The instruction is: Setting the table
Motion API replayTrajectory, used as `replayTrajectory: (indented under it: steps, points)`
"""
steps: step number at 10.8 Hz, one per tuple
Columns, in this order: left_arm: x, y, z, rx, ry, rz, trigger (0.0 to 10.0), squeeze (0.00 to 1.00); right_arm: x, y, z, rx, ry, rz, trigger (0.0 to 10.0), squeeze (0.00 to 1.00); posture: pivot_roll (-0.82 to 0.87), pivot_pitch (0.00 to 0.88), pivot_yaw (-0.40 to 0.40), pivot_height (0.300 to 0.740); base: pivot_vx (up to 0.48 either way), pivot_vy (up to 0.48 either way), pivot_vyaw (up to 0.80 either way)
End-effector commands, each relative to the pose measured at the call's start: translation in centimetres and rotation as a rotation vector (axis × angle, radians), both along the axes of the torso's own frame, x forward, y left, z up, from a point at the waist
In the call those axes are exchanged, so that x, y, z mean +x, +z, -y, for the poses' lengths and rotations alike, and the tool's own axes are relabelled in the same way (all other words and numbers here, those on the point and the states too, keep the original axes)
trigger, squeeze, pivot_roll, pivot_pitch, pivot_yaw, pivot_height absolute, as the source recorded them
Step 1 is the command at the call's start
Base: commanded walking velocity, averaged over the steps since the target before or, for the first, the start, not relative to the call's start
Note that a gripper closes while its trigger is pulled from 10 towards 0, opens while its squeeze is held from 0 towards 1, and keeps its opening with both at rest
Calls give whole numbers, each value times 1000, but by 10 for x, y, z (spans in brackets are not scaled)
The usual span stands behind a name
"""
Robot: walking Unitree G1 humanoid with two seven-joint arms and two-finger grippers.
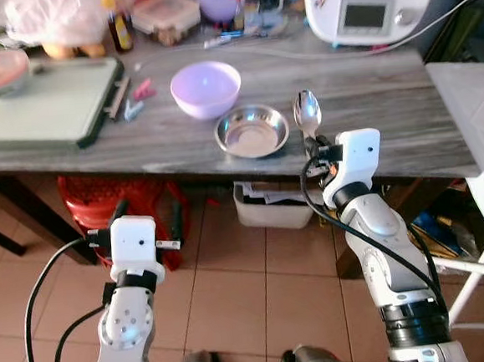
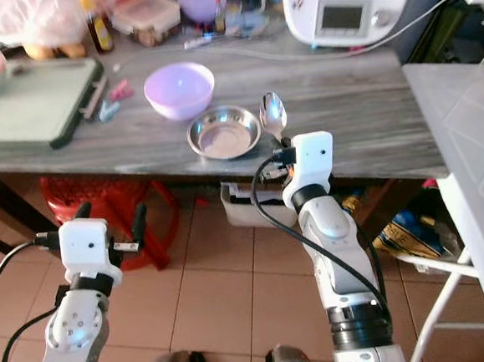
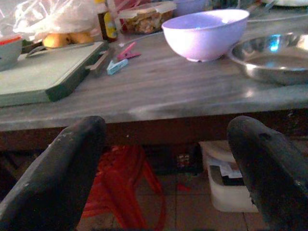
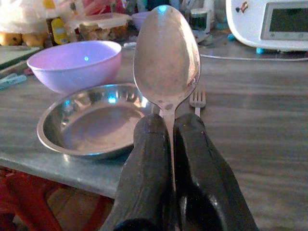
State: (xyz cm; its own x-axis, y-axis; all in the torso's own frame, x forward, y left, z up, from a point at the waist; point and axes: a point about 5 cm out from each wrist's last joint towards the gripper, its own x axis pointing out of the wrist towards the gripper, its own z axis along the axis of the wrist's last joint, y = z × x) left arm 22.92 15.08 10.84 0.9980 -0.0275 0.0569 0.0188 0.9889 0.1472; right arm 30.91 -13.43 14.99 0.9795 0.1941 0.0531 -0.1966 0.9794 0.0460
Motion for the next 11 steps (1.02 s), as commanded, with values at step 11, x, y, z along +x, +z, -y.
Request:
replayTrajectory:
  steps: [11]
  points:
    - [-1,7,-21,64,132,22,10000,0,4,3,-7,1,40,14,10000,0,40,159,18,740,240,-66,-252]
